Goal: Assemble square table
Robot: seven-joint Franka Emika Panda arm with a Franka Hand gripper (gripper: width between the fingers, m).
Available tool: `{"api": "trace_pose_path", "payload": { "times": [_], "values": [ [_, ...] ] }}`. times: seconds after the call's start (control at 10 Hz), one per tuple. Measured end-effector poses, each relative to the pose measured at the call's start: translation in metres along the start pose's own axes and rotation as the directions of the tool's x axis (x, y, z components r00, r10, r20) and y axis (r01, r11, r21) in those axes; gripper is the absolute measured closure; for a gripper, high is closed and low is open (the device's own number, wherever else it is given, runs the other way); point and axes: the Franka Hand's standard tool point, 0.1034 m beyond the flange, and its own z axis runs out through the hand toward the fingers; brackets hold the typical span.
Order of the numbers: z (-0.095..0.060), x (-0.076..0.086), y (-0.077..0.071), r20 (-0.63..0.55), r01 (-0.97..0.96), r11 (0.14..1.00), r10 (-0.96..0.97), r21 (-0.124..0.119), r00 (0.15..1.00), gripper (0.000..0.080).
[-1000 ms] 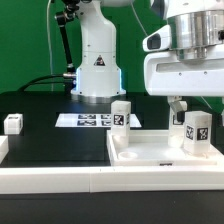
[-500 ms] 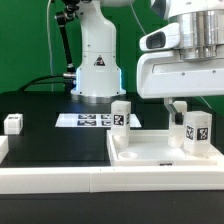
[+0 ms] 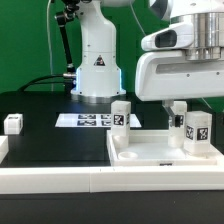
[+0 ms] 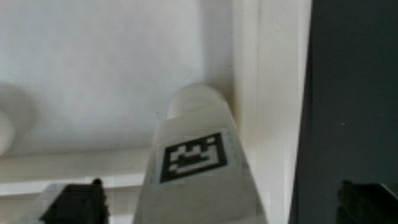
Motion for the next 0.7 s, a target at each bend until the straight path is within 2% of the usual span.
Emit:
{"api": "trace_pose_path", "payload": {
  "times": [0.2, 0.5, 0.6, 0.7],
  "values": [
    [-0.0002, 0.0004, 0.002, 0.001, 0.19, 0.982, -0.19, -0.01, 0.982, 0.015],
    [-0.0002, 0.0007, 0.0037, 0.002, 0.245, 0.97, -0.245, -0.01, 0.97, 0.0162],
    [-0.0002, 0.0007, 0.0038, 0.002, 0.243, 0.97, -0.243, -0.01, 0.97, 0.0332],
    [-0.0002, 0.0007, 0.0038, 0.002, 0.243, 0.97, -0.243, -0.01, 0.97, 0.0332]
  ]
}}
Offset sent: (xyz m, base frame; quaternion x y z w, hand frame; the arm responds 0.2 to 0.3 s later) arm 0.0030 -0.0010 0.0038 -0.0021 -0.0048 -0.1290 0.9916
